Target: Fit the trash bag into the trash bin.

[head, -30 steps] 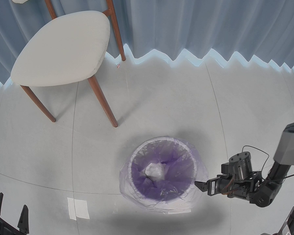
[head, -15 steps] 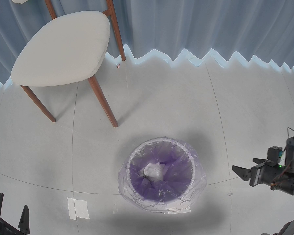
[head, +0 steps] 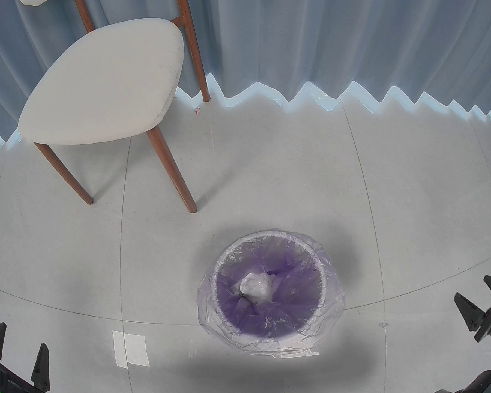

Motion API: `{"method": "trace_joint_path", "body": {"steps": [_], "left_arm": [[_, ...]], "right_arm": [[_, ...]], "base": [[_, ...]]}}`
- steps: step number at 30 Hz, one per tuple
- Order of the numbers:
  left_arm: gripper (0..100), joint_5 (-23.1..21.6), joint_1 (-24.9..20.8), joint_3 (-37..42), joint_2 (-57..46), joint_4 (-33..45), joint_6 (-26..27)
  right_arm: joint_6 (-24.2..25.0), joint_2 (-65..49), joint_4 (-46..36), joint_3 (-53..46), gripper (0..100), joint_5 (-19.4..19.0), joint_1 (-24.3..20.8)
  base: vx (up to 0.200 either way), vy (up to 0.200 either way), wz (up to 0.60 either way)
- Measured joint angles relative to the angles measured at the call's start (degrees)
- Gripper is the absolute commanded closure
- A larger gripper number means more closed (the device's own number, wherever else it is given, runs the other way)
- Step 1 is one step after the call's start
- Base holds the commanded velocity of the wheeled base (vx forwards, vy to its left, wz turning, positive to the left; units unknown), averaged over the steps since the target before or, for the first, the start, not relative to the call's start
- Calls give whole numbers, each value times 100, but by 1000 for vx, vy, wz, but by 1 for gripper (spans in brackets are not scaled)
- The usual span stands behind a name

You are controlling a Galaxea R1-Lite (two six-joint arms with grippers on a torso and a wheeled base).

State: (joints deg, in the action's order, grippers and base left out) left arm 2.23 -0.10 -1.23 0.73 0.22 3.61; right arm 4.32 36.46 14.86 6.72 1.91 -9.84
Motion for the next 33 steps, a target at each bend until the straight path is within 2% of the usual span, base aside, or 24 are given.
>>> {"method": "trace_joint_path", "body": {"steps": [12,20,33], "left_arm": [[0,11,0,22,1,-24,6],[0,12,5,22,4,-29,9],[0,11,2,24,9,-29,9]], "right_arm": [[-358,-2953,-1462,-527,0,-46,866],[-400,-3460,-1476,-567,0,-59,986],[-405,-3580,-1476,-571,0,-68,995]], "base": [[0,0,0],[0,0,0],[0,0,0]]}}
